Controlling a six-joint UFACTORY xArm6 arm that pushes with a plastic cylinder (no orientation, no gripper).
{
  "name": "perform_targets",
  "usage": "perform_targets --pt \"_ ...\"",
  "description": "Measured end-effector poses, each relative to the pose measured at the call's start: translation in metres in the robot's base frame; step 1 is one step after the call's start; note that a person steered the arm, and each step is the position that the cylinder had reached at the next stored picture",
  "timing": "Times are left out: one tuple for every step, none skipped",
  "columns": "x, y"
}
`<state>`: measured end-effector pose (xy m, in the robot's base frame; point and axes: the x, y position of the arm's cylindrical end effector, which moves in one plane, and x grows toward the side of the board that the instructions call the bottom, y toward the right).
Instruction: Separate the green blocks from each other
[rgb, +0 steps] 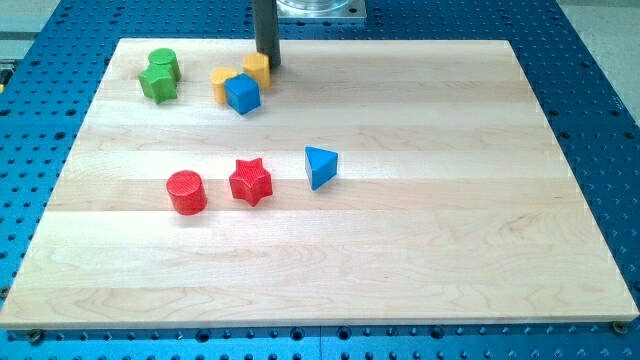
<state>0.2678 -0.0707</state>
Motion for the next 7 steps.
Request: perform_targets --pt "0.010 -0.022" --pt "-0.011 -0.039" --pt "0.010 -0.067" --pt "0.020 -0.101" --pt "0.034 -0.135" --pt "0.034 -0.146" --pt "0.035 -0.146"
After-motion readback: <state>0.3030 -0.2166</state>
